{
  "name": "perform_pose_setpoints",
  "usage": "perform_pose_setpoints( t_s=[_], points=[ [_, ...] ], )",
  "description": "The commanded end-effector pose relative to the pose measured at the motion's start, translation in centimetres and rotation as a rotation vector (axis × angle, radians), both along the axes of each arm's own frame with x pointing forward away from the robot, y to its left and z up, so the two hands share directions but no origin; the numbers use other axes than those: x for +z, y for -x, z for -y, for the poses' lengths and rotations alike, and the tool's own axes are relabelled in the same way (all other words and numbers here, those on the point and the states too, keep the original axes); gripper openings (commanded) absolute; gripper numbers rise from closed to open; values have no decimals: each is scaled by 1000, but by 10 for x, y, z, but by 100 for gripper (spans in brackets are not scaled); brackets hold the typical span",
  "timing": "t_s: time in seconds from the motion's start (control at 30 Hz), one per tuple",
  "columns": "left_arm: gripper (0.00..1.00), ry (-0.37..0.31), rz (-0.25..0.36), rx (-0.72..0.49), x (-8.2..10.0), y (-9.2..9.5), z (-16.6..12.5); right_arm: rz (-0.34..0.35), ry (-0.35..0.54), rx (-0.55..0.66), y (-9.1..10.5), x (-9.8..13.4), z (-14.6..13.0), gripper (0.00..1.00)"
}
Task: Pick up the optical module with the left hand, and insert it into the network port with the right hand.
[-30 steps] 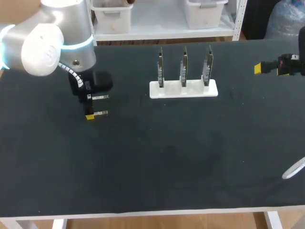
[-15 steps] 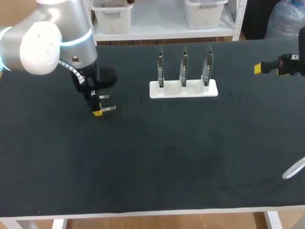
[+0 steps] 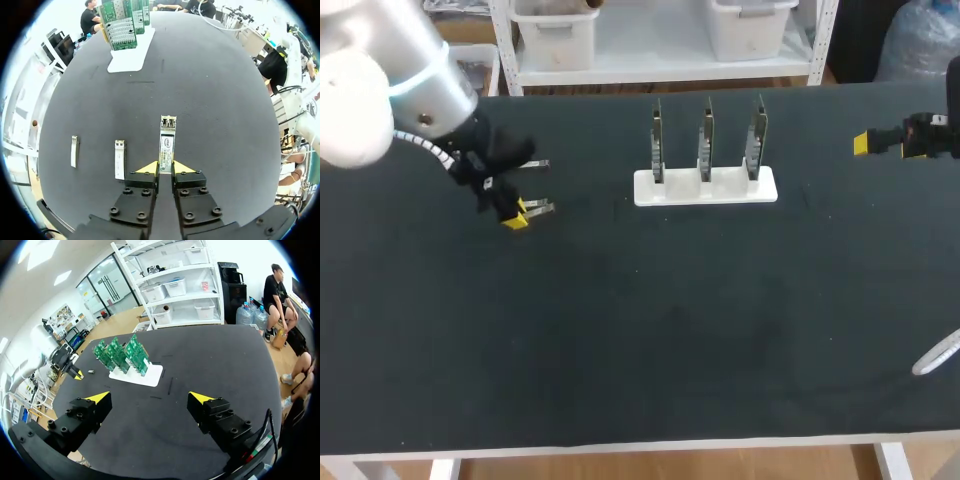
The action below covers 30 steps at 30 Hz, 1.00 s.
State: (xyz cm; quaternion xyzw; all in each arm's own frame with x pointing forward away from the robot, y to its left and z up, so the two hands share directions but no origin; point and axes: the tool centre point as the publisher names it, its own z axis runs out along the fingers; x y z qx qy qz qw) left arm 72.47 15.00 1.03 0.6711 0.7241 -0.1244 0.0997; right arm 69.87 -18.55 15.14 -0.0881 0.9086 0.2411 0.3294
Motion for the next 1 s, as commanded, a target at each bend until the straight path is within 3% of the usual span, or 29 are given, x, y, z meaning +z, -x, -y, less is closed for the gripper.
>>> perform_pose_setpoints(
  t_s=[0.03, 0.4, 0.43, 0.57, 0.77, 1.0],
  points=[
    [0, 11, 9, -1, 0, 3, -2, 0, 0, -1, 0, 0, 0, 100],
    [0, 11, 9, -1, 0, 3, -2, 0, 0, -1, 0, 0, 0, 100],
    [0, 54, 17, 5, 3, 2, 1, 0, 0, -1, 0, 0, 0, 100],
    [0, 155, 68, 11, 32, -14, 2, 0, 0, -1, 0, 0, 0, 100],
    [0, 203, 146, 5, 80, -27, 0, 0, 0, -1, 0, 0, 0, 100],
    [0, 334, 183, -53, 95, -28, 18, 0, 0, -1, 0, 0, 0, 100]
  ],
)
